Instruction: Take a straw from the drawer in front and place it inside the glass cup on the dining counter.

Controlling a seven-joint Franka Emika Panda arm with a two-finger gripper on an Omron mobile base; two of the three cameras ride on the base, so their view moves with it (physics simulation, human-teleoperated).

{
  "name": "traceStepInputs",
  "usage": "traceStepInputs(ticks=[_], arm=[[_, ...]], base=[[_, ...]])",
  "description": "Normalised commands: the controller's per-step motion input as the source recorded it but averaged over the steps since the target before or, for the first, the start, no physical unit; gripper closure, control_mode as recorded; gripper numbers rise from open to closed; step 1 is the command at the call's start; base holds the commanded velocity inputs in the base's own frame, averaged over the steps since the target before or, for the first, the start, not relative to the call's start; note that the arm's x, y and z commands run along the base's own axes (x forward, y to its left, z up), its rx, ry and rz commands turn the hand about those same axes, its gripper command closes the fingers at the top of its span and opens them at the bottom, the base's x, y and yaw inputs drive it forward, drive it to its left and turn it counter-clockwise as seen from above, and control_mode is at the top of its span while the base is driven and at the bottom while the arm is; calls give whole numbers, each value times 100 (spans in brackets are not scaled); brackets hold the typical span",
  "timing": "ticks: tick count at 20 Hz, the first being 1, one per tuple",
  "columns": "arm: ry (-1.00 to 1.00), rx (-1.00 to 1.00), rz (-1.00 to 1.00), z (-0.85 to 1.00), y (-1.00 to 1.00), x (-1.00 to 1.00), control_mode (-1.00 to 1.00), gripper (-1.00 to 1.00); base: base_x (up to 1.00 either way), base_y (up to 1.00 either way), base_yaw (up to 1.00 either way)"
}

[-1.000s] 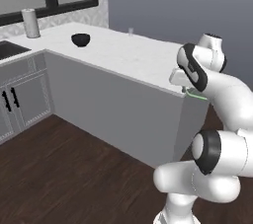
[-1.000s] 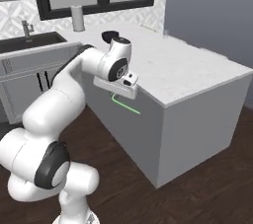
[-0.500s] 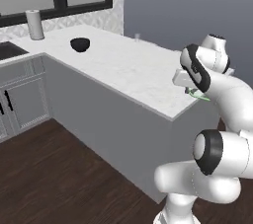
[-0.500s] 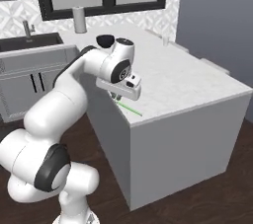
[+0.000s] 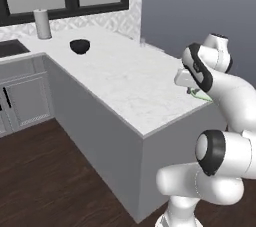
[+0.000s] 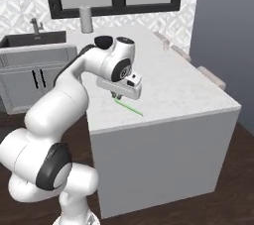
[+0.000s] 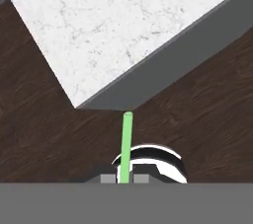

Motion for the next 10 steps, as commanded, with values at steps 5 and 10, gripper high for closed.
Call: traceStepInputs(ticks=[5, 10], arm=[[0, 0, 0, 0, 0, 0, 100, 100], [0, 0, 0, 0, 0, 0, 100, 100]], base=[[45, -100, 25], [49, -100, 26]])
